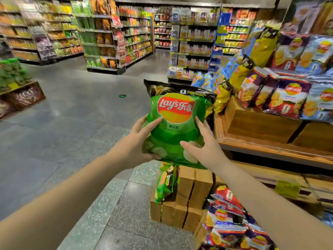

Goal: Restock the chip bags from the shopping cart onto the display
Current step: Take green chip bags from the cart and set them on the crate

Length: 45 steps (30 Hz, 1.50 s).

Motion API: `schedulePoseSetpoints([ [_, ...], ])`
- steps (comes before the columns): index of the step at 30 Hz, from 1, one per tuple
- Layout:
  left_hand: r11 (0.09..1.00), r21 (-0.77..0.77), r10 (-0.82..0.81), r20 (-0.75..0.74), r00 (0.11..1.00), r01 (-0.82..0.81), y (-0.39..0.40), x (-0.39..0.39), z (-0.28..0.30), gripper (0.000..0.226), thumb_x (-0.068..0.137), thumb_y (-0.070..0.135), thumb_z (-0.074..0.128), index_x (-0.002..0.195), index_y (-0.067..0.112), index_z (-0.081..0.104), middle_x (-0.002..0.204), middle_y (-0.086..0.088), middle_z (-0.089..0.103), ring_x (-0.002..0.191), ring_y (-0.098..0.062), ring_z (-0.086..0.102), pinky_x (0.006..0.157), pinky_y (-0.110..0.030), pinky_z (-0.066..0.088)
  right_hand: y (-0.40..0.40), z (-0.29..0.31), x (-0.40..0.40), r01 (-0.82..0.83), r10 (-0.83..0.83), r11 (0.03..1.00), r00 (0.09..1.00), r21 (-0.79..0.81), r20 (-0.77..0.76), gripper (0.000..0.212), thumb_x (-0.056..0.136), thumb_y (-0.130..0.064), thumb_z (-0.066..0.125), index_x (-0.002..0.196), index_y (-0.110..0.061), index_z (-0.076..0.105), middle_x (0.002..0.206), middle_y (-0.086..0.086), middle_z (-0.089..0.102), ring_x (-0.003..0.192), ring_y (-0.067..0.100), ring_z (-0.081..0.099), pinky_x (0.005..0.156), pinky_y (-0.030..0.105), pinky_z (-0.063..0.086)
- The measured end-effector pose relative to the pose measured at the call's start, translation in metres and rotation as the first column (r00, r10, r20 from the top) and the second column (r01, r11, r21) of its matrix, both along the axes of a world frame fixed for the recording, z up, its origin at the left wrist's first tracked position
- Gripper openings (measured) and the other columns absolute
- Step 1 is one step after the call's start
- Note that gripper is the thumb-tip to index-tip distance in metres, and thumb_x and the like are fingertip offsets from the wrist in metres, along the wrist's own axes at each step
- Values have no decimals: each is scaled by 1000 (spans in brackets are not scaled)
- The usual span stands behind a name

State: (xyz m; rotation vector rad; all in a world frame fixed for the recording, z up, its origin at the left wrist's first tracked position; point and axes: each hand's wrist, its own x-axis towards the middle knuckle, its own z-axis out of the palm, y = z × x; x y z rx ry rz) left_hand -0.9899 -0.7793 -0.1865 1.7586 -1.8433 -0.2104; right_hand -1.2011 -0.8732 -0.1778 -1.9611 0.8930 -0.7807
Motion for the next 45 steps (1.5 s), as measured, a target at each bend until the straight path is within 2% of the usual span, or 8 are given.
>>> schedulePoseSetpoints([
  [7,995,20,-96,48,994,95,-46,130,-2,105,73,26,80,133,61,2,156,8,-3,140,-19,24,104,-39,44,-28,-14,116,85,-87,996,994,35,59,83,87,-26,68,150,-36,14,160,-8,-3,141,-3,-3,99,6,7],
  [12,978,37,-206,64,976,204,-90,204,14,103,75,25,79,129,60,-1,155,10,-3,137,-15,26,105,-28,39,-47,-7,182,193,-200,979,972,66,120,81,88,-17,67,149,-32,17,159,-8,-4,126,-12,0,70,-14,21],
  [16,949,23,-316,37,948,315,-134,236,12,102,74,24,80,132,56,2,156,6,-1,137,-14,23,97,-15,32,-65,-7,216,318,-320,947,944,40,73,83,87,-25,68,149,-37,15,159,-9,-6,137,-7,-3,113,18,11],
  [28,840,101,-536,-3,844,534,-300,233,-23,105,74,28,80,131,56,-2,157,-2,-3,145,-20,15,108,-30,32,-173,-40,218,563,-568,819,823,111,18,84,85,-29,69,148,-42,14,160,-10,-4,141,0,1,107,22,12],
  [33,779,180,-616,48,786,600,-394,214,-21,105,74,30,80,131,59,-4,157,2,-9,146,-16,9,111,-31,29,-244,-59,207,629,-648,756,759,181,66,84,85,-25,70,147,-42,16,160,-5,-3,146,10,-3,119,44,17],
  [35,762,202,-640,84,764,616,-430,203,-15,105,74,29,80,131,60,-3,157,0,-8,146,-16,4,112,-32,28,-270,-60,202,647,-674,734,732,207,103,83,87,-22,68,148,-40,16,160,-6,-3,142,2,1,115,27,19],
  [39,734,231,-673,129,728,638,-487,182,-5,100,74,35,79,130,61,-1,157,-2,-5,146,-18,5,113,-37,30,-314,-57,186,652,-717,688,678,320,162,81,89,-10,63,150,-31,15,159,-1,-5,126,-3,12,70,-13,25],
  [45,740,207,-670,142,728,640,-534,165,-20,105,72,36,80,128,67,-3,157,3,-3,144,-20,17,108,-45,36,-352,-63,172,663,-727,678,667,317,161,82,90,-17,64,151,-33,12,159,-3,-11,140,4,7,76,-9,27],
])
